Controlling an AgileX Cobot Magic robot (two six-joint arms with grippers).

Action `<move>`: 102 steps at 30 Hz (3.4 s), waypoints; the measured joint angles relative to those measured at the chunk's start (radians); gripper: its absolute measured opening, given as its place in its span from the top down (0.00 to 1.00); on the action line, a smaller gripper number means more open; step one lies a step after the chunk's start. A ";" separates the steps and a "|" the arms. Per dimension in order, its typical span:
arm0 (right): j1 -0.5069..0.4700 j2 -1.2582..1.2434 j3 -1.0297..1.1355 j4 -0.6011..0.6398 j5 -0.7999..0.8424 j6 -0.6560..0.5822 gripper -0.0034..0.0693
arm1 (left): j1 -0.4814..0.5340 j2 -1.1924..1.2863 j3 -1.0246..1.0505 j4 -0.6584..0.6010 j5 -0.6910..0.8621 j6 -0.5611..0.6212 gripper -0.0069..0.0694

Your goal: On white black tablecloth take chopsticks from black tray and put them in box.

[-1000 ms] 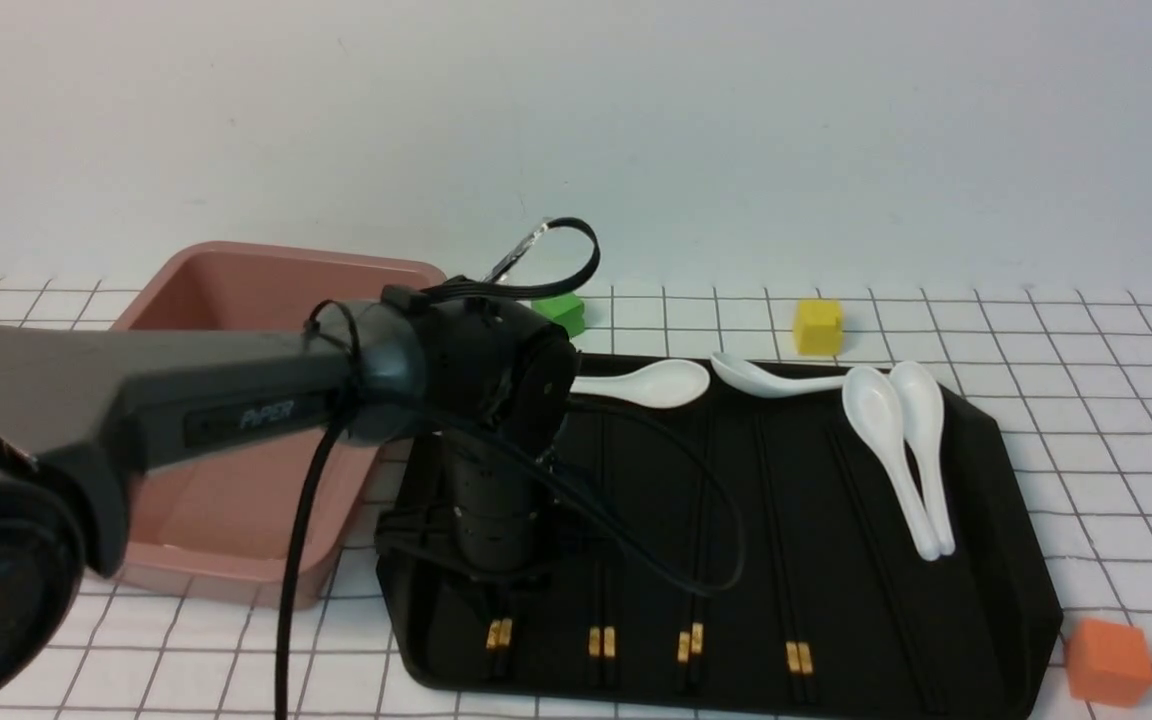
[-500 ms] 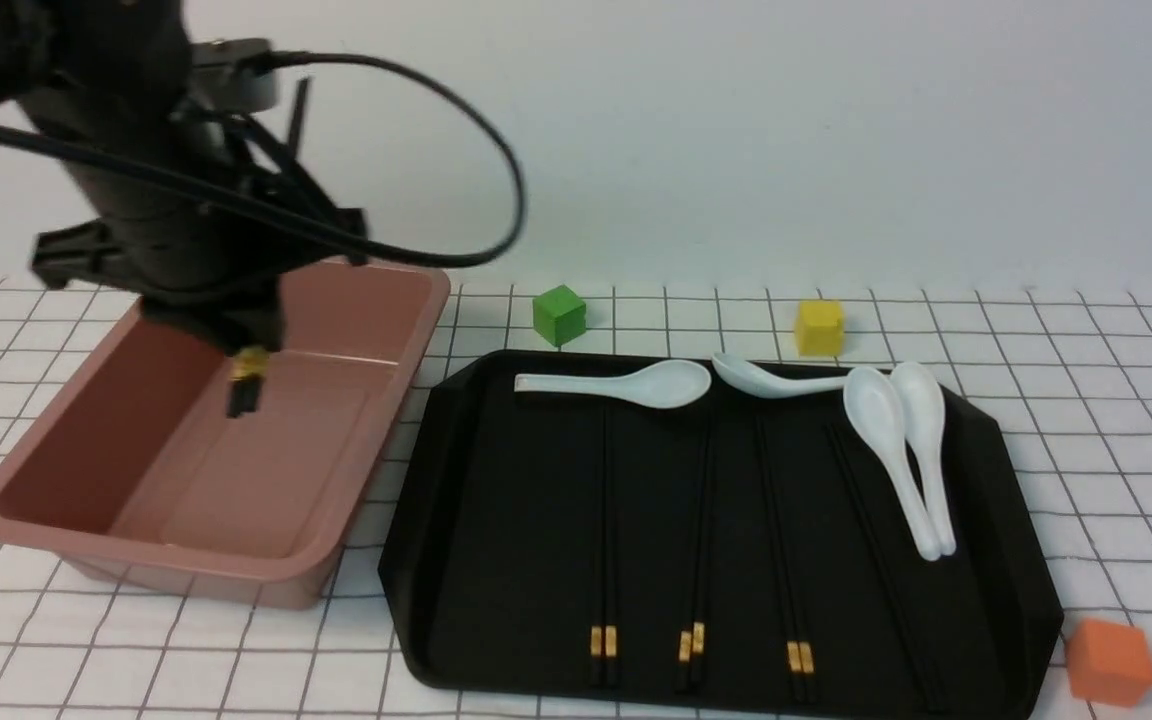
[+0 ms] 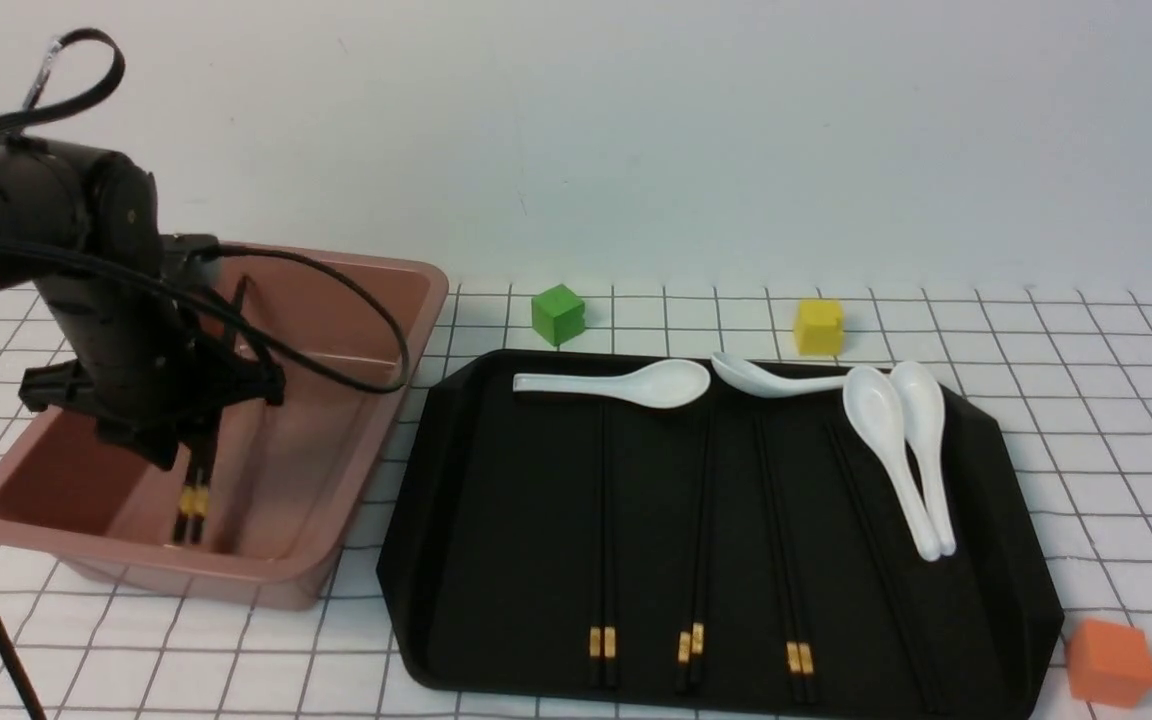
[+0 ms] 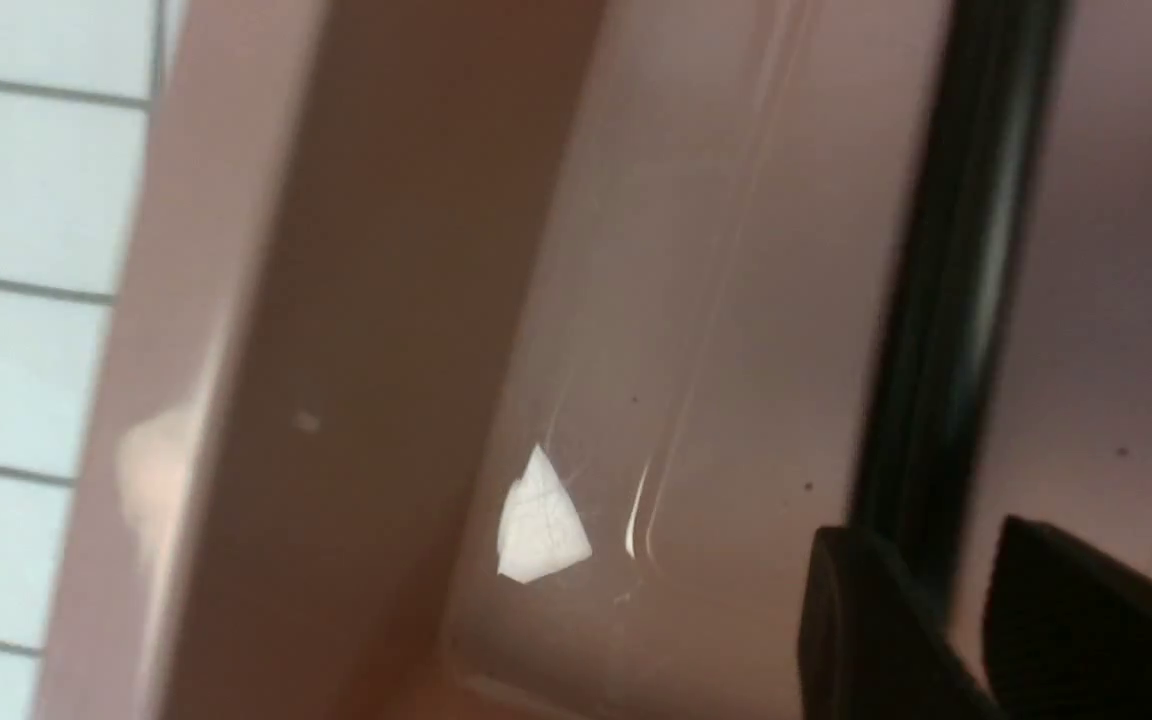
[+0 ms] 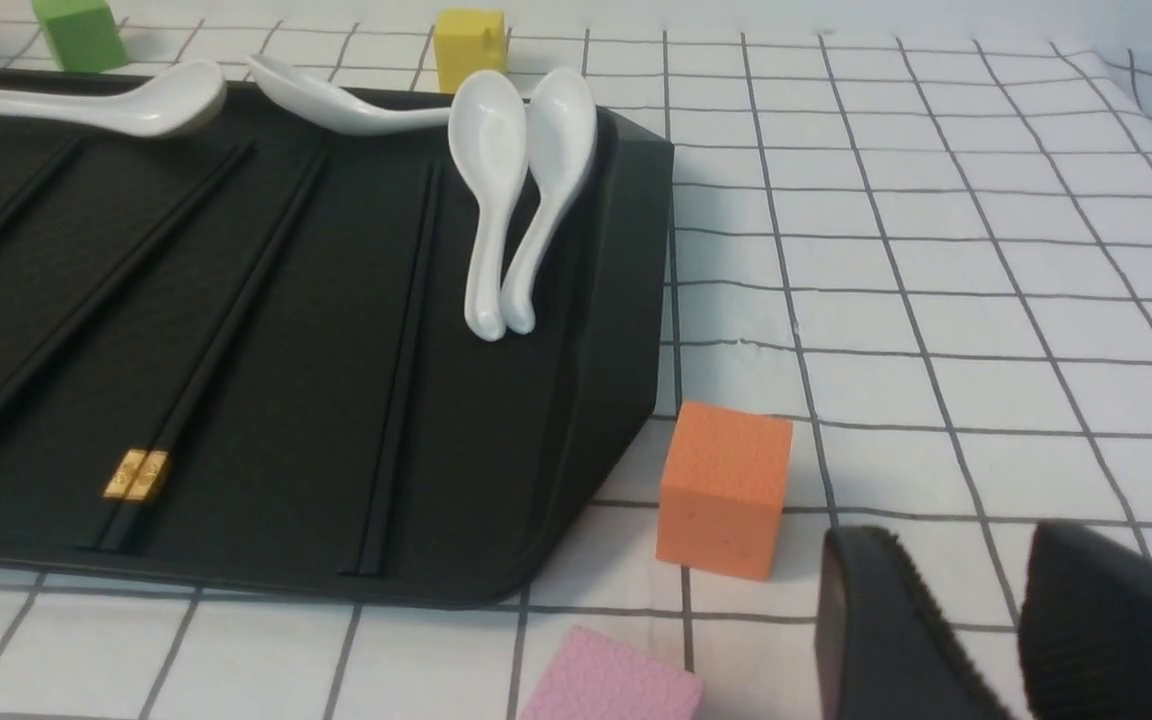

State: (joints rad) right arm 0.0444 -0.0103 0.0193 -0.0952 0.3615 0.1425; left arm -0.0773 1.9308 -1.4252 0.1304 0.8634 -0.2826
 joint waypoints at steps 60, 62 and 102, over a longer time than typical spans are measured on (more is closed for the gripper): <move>0.000 0.000 0.000 -0.002 0.000 0.000 0.62 | 0.000 -1.942 1.252 -0.557 -0.610 0.111 0.93; 0.000 0.000 0.000 -0.002 0.000 0.000 0.62 | 0.000 -1.942 1.255 -0.557 -0.612 0.111 0.93; 0.000 0.000 0.000 -0.002 0.000 0.000 0.62 | 0.000 -1.942 1.455 -0.258 -0.479 0.109 0.90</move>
State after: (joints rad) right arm 0.0444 -0.0103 0.0193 -0.0975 0.3618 0.1425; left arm -0.0773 -0.0117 0.0298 -0.1275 0.3841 -0.1740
